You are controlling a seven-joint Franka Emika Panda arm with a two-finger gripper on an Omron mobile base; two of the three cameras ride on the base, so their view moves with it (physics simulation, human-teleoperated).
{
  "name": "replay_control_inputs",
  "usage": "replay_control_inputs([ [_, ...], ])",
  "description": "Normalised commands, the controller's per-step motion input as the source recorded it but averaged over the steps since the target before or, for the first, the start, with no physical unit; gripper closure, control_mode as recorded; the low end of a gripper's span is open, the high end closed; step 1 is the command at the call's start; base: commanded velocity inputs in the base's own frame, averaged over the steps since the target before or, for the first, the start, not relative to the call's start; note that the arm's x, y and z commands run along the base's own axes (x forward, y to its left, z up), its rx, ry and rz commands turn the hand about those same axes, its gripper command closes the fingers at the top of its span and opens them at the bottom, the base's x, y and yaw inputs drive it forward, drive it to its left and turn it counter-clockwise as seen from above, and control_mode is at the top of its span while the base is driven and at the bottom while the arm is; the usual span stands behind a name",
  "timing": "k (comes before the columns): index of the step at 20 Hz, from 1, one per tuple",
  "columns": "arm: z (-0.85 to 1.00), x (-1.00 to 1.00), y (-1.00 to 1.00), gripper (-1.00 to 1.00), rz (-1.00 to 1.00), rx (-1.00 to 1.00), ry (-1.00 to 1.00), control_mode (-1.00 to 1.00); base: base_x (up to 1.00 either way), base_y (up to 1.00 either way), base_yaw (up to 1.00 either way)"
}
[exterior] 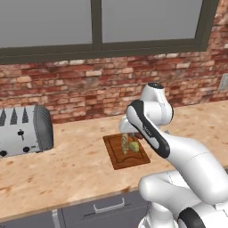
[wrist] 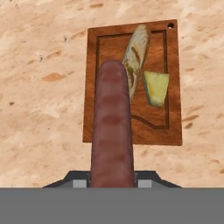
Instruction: Retrieve the sausage and cheese from the fridge and place them on the cutting board on the counter.
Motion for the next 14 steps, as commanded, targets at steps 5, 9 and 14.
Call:
replay_control_inputs([
  [5, 0.0, 0.0, 0.0, 1.0, 0.0, 0.0, 0.0, -1.0, 0.0, 0.0, 0.0],
  [9, 0.0, 0.0, 0.0, 1.0, 0.0, 0.0, 0.0, -1.0, 0.0, 0.0, 0.0],
  [14, 0.0, 0.0, 0.0, 1.0, 0.0, 0.0, 0.0, -1.0, 0.0, 0.0, 0.0],
])
